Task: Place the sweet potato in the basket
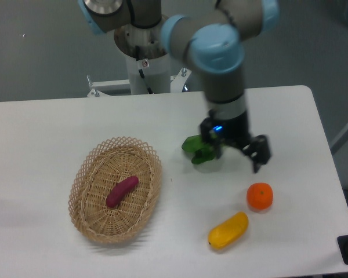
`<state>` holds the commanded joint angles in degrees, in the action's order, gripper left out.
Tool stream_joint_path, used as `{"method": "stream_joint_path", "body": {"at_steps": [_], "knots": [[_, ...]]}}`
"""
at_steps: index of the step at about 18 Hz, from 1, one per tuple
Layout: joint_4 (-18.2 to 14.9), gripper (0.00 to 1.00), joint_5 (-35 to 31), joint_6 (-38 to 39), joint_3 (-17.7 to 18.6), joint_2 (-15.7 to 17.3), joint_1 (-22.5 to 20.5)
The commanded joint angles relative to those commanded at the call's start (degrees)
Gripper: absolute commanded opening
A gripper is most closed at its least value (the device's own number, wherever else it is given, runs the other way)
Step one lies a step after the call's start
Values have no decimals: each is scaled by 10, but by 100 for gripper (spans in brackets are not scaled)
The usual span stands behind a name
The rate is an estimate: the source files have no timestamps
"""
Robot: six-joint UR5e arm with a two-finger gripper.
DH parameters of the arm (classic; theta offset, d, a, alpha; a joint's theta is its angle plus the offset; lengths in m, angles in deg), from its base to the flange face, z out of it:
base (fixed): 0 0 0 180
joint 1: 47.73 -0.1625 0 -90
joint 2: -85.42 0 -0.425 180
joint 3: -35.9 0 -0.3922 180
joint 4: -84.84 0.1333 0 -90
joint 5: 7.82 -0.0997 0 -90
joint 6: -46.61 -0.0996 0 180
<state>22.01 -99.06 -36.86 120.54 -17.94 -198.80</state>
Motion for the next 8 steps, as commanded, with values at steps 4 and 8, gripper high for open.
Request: {"method": "stream_joint_path", "body": {"at_steps": [4, 8], "knots": [[-42, 100, 14, -130, 3, 17, -41], [-43, 100, 13, -151, 7, 20, -41]]}}
